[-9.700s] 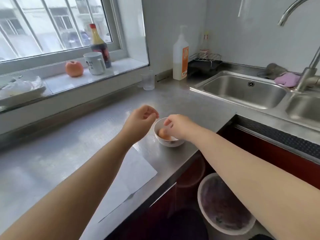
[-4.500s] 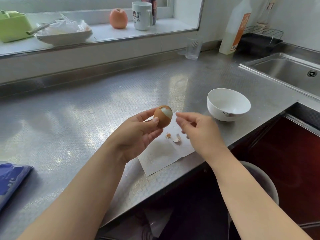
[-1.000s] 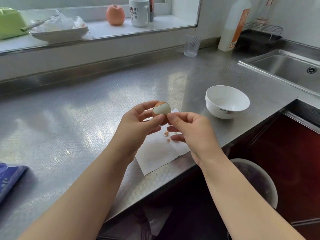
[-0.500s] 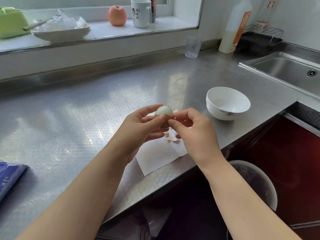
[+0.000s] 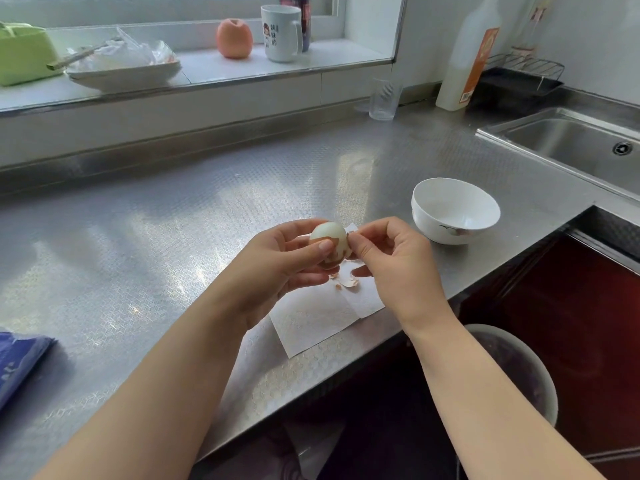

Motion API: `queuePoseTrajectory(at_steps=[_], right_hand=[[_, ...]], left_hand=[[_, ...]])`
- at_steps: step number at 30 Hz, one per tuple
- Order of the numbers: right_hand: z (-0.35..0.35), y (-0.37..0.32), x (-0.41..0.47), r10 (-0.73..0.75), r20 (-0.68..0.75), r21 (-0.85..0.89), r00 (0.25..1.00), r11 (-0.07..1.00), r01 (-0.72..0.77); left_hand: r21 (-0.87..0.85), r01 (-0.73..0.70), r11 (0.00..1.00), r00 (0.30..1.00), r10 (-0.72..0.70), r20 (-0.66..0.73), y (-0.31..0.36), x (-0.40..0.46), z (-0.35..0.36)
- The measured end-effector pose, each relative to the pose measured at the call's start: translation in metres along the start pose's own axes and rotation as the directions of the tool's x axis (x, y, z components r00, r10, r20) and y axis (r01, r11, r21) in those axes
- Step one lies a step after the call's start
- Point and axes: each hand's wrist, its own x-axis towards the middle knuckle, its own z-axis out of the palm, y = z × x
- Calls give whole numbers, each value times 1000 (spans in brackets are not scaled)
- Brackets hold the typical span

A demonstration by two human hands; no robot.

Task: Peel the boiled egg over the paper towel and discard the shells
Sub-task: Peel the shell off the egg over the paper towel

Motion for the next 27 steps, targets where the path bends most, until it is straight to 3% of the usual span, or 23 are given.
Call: queuePoseTrajectory(at_steps=[5,7,11,14,19,24,27], right_hand=[[-7,2,6,54,-70,-8,996,998,-55],[-9,6,7,70,-59,-113,996,991,-76],[-8,13,6,102,108,-405,989,913,-50],[-5,11,4,89,183,-483,979,876,11],[-7,3,3,26,83,-428,996,904,12],[-6,2,2,68,192,-447,979,894,26],[-3,1,-1,-3,101,-358,995,933,39]], left_hand=[[-38,19,999,1000,-19,0,1,0,1],[-41,25,999,999,-26,-25,2,1,-1],[-38,28,999,998,-30,-47,2,2,-5],[-45,32,998,999,-34,-34,2,2,-6],[-43,8,999,1000,-9,-19,3,1,-5],[18,-20,1000,997,22,-71,0,3,-3],[49,-27,998,993,32,-114,0,2,-1]])
